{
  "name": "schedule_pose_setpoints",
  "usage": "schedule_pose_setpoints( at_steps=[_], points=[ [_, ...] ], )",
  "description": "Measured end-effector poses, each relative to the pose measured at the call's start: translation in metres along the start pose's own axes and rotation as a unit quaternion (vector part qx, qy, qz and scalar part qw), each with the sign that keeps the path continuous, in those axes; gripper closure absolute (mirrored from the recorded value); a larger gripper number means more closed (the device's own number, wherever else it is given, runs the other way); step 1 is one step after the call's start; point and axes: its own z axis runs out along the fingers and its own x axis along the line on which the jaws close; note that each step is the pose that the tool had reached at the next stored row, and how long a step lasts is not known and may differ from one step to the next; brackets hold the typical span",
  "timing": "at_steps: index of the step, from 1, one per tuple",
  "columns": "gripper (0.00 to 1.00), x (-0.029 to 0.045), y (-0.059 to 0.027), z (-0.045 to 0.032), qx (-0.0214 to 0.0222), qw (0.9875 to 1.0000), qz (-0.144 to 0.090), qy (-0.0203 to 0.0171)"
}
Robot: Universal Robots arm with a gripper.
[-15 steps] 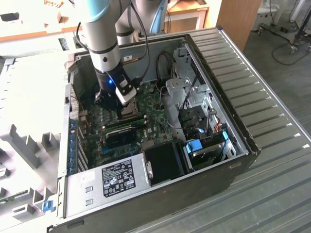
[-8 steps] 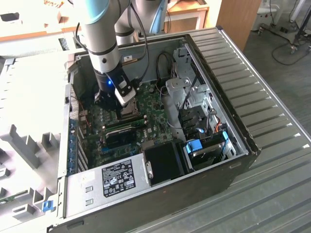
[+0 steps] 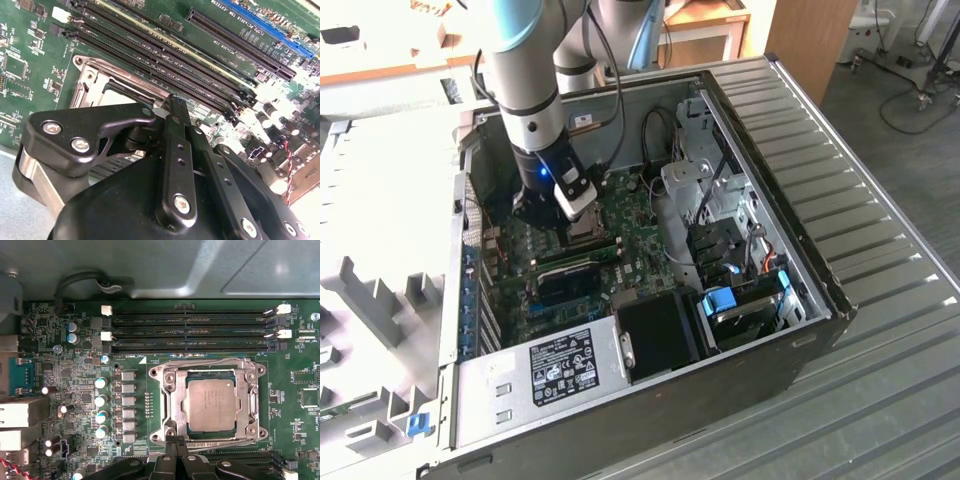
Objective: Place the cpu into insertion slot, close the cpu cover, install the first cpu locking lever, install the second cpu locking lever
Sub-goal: 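Install the second cpu locking lever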
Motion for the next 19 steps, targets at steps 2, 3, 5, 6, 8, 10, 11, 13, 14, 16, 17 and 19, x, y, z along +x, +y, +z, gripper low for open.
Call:
schedule_pose_setpoints(
  at_steps=[2,3,5,6,8,10,11,13,14,16,17,19],
  points=[
    [0.89,0.0009,0.0000,0.0003,-0.0001,1.0000,0.000,0.0000],
    [0.89,0.0014,-0.0001,0.0004,-0.0002,1.0000,0.000,0.0000],
    [0.89,0.0023,-0.0001,0.0007,-0.0002,1.0000,0.000,0.0000],
    [0.89,0.0028,-0.0001,0.0009,-0.0002,1.0000,0.000,0.0000],
    [0.89,0.0036,-0.0002,0.0011,-0.0004,1.0000,0.000,-0.0001],
    [0.89,0.0039,-0.0002,0.0011,-0.0004,1.0000,0.000,0.0000],
    [0.89,0.0040,-0.0002,0.0012,-0.0004,1.0000,0.000,0.0000],
    [0.89,0.0042,-0.0002,0.0012,-0.0004,1.0000,0.000,0.0000],
    [0.89,0.0043,-0.0002,0.0013,-0.0006,1.0000,0.000,-0.0001],
    [0.89,0.0049,-0.0002,0.0014,-0.0009,1.0000,0.000,0.0000],
    [0.89,0.0051,-0.0003,0.0014,-0.0011,1.0000,0.000,0.0000],
    [0.89,0.0058,-0.0003,0.0016,-0.0015,1.0000,0.000,0.0000]
  ],
)
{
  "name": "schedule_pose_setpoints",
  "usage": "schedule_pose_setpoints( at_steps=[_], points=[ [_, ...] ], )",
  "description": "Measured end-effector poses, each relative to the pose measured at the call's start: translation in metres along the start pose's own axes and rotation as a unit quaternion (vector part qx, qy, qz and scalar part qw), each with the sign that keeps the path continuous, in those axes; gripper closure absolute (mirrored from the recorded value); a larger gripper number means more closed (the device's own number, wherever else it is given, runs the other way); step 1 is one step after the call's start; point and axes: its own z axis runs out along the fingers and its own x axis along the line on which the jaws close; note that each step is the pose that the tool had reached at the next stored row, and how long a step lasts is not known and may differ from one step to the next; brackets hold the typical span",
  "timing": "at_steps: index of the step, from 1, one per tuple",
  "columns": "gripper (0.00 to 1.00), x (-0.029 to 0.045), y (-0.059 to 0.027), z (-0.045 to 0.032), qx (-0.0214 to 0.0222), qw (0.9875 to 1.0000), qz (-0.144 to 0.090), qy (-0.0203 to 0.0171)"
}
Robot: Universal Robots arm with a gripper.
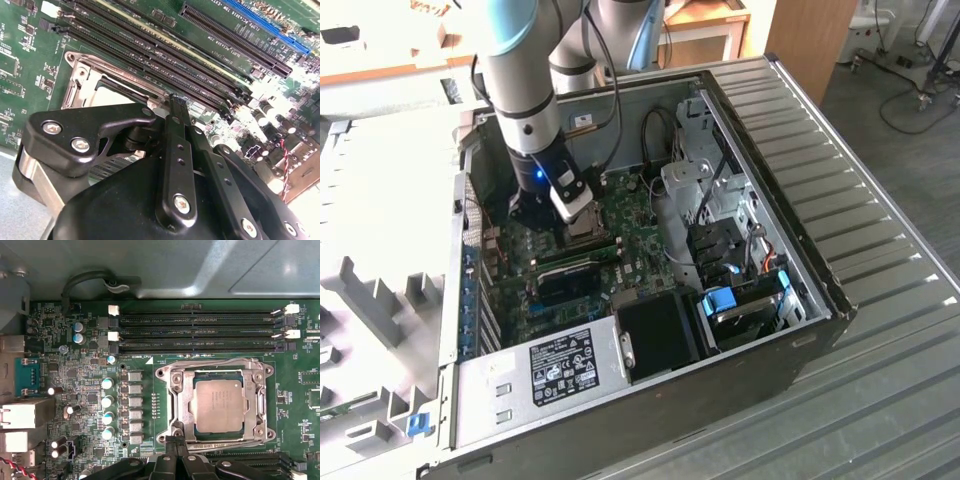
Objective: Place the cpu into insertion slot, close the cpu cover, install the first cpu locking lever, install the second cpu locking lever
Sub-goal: 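Install the second cpu locking lever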
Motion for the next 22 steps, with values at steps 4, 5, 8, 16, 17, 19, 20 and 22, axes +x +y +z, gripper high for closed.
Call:
schedule_pose_setpoints(
  at_steps=[4,5,8,16,17,19,20,22],
  points=[
    [0.89,0.0018,-0.0001,0.0006,-0.0010,1.0000,0.000,0.0001],
    [0.89,0.0023,-0.0001,0.0008,-0.0013,1.0000,0.000,0.0001],
    [0.89,0.0037,-0.0002,0.0013,-0.0021,1.0000,0.000,0.0000],
    [0.89,0.0068,-0.0004,0.0019,-0.0038,1.0000,0.000,0.0001],
    [0.89,0.0070,-0.0003,0.0020,-0.0039,1.0000,0.000,0.0001],
    [0.89,0.0075,-0.0004,0.0021,-0.0041,1.0000,0.000,0.0001],
    [0.89,0.0077,-0.0004,0.0022,-0.0041,1.0000,0.000,0.0001],
    [0.89,0.0080,-0.0004,0.0024,-0.0042,1.0000,0.000,0.0001]
  ],
)
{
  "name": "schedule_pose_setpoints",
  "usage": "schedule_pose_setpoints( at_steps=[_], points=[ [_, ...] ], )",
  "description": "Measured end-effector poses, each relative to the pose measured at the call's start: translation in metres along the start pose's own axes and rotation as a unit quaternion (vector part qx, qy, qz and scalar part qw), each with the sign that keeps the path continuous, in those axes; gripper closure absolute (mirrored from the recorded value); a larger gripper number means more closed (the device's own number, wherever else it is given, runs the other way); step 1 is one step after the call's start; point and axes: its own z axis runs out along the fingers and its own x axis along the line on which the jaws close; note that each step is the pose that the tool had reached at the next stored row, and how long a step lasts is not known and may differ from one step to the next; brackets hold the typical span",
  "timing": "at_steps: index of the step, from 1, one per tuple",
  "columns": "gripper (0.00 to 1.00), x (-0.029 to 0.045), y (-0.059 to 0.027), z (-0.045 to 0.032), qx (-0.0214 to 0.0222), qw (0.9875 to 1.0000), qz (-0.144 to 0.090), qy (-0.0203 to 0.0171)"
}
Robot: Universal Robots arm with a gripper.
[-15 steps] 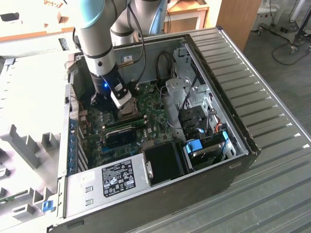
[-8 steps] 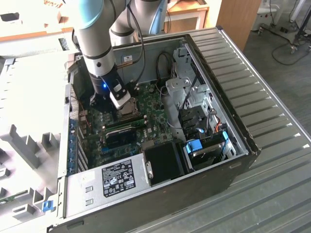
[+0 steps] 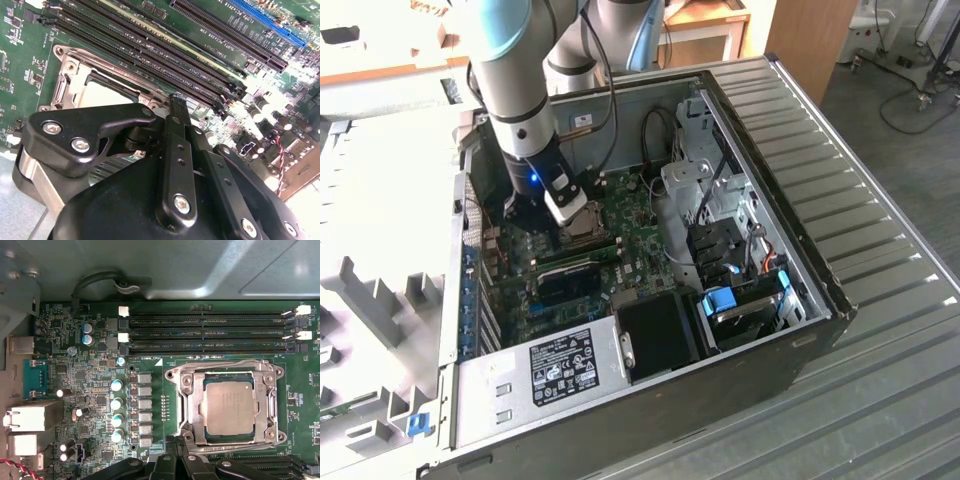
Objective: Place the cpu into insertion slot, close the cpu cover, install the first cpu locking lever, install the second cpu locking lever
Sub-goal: 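Install the second cpu locking lever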
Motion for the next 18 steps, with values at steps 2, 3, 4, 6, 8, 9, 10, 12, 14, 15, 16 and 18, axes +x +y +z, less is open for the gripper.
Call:
schedule_pose_setpoints(
  at_steps=[2,3,4,6,8,9,10,12,14,15,16,18],
  points=[
    [0.89,0.0003,0.0000,0.0002,-0.0004,1.0000,0.000,0.0000],
    [0.89,0.0005,0.0000,0.0003,-0.0006,1.0000,0.000,0.0000],
    [0.89,0.0007,0.0000,0.0004,-0.0008,1.0000,0.000,0.0000],
    [0.89,0.0012,-0.0001,0.0006,-0.0014,1.0000,0.000,0.0000],
    [0.89,0.0017,-0.0001,0.0006,-0.0015,1.0000,0.000,0.0001],
    [0.89,0.0020,-0.0001,0.0007,-0.0017,1.0000,0.000,0.0001],
    [0.89,0.0023,-0.0001,0.0007,-0.0018,1.0000,0.000,0.0001],
    [0.89,0.0027,-0.0001,0.0010,-0.0023,1.0000,0.000,0.0000],
    [0.89,0.0031,-0.0002,0.0016,-0.0033,1.0000,0.000,0.0001],
    [0.89,0.0033,-0.0002,0.0018,-0.0039,1.0000,0.000,0.0002],
    [0.89,0.0034,-0.0002,0.0019,-0.0045,1.0000,0.000,0.0002],
    [0.89,0.0035,-0.0002,0.0020,-0.0050,1.0000,0.000,0.0002]
  ],
)
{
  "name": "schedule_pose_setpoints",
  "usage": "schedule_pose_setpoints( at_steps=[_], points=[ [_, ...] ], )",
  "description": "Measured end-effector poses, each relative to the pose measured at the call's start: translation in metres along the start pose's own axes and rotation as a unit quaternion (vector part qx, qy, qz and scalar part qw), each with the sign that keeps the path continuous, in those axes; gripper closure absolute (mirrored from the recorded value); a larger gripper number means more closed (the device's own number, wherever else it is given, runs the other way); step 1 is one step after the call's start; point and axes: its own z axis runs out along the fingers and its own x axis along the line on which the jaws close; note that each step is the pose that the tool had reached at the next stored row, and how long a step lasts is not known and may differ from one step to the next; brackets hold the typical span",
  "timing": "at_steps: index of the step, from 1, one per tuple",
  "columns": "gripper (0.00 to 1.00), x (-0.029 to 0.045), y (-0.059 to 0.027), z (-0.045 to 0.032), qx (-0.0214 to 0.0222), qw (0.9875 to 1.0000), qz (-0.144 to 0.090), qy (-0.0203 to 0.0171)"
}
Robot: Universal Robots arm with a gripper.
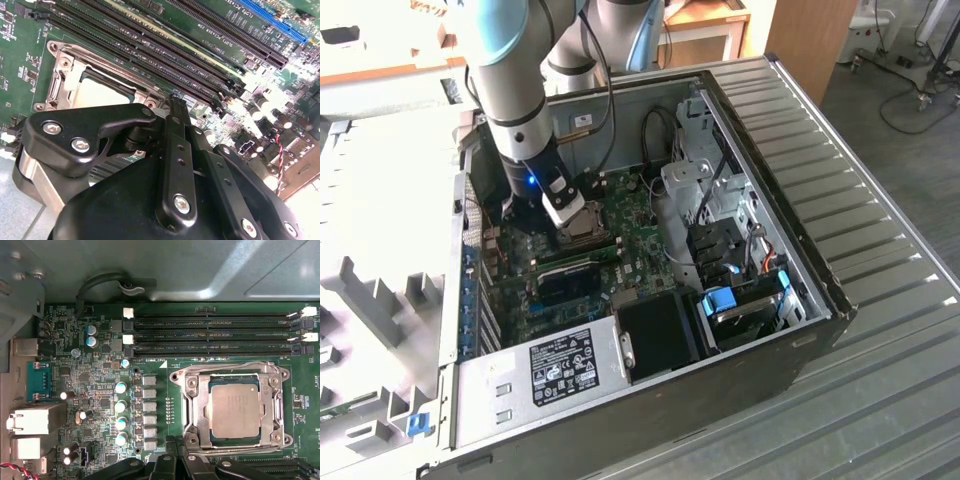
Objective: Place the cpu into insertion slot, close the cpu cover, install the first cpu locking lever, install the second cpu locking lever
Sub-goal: 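Install the second cpu locking lever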
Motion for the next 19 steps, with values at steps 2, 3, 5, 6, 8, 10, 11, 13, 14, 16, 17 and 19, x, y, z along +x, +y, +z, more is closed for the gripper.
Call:
schedule_pose_setpoints(
  at_steps=[2,3,5,6,8,10,11,13,14,16,17,19],
  points=[
    [0.89,0.0001,0.0000,0.0002,-0.0005,1.0000,0.000,-0.0001],
    [0.89,0.0001,0.0000,0.0003,-0.0008,1.0000,0.000,0.0000],
    [0.89,0.0001,0.0000,0.0003,-0.0009,1.0000,0.000,0.0000],
    [0.89,0.0001,0.0000,0.0004,-0.0010,1.0000,0.000,0.0000],
    [0.89,0.0001,0.0000,0.0004,-0.0010,1.0000,0.000,0.0000],
    [0.89,0.0001,-0.0002,0.0005,-0.0011,1.0000,0.000,0.0000],
    [0.89,0.0001,-0.0003,0.0005,-0.0011,1.0000,0.000,-0.0001],
    [0.89,0.0001,-0.0004,0.0004,-0.0011,1.0000,0.000,0.0000],
    [0.89,0.0001,-0.0005,0.0004,-0.0013,1.0000,0.000,0.0000],
    [0.89,0.0001,-0.0007,0.0004,-0.0017,1.0000,0.000,0.0000],
    [0.89,0.0002,-0.0008,0.0004,-0.0020,1.0000,0.000,0.0000],
    [0.89,0.0004,-0.0010,0.0004,-0.0025,1.0000,0.000,0.0000]
  ],
)
